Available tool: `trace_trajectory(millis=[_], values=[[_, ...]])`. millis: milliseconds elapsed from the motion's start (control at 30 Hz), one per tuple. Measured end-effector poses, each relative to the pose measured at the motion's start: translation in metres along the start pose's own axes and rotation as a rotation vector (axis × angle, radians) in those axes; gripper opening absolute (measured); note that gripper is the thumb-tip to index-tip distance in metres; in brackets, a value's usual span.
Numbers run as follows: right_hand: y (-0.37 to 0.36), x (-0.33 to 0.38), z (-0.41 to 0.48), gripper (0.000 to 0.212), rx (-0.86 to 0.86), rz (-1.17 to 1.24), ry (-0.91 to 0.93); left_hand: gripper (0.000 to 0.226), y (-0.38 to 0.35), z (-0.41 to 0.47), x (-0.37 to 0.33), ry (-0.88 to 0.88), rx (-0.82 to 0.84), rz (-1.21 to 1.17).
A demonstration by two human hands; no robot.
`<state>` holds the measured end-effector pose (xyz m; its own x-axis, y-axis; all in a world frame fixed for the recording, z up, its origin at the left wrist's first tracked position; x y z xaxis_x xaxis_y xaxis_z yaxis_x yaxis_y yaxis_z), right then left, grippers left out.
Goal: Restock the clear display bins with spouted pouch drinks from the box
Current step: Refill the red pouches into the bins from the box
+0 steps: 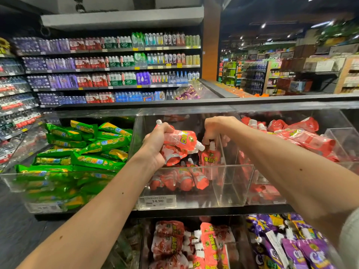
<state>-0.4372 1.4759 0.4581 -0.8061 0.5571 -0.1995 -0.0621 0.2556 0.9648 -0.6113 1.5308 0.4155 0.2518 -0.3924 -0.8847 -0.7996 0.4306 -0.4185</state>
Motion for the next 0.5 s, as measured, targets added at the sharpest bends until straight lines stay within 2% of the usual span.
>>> trace_trajectory(millis=[100,167,233,300,367,433,500], values=[[0.01,0.0,-0.007,0.03,-0.092,-0.007,0.056,0.022,-0.006,0.0,0.0,0.002,0.037,-0.024],[0.019,0.001,-0.013,0.026,-0.184,0.015,0.163,0.008,-0.01,0.0,-0.001,0.01,0.095,-0.064],[0.025,0.0,-0.021,0.021,-0.227,0.216,0.282,0.012,-0.016,-0.002,-0.004,0.03,0.164,-0.143],[0.028,-0.007,-0.035,0.027,-0.195,0.576,0.343,0.016,-0.019,-0.004,-0.007,0.042,0.224,-0.198],[0.026,-0.015,-0.049,0.015,-0.084,0.868,0.395,0.015,-0.02,-0.004,-0.009,0.03,0.265,-0.236],[0.022,-0.021,-0.057,0.017,0.009,0.982,0.439,0.015,-0.022,-0.003,-0.011,0.011,0.291,-0.252],[0.018,-0.02,-0.061,0.013,0.033,1.048,0.439,0.015,-0.024,-0.005,-0.01,0.01,0.305,-0.238]])
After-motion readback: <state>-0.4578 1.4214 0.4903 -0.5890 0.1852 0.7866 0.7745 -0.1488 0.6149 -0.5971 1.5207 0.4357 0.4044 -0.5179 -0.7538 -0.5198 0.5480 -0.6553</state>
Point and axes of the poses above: each hand's wrist, its own z-axis towards the middle knuckle, its own y-axis out of the back of the hand, x = y × z, the point moved 4 cm from there along z, towards the middle knuckle, and after that the axes turned 8 degrees about -z, right-handed, at the moved point
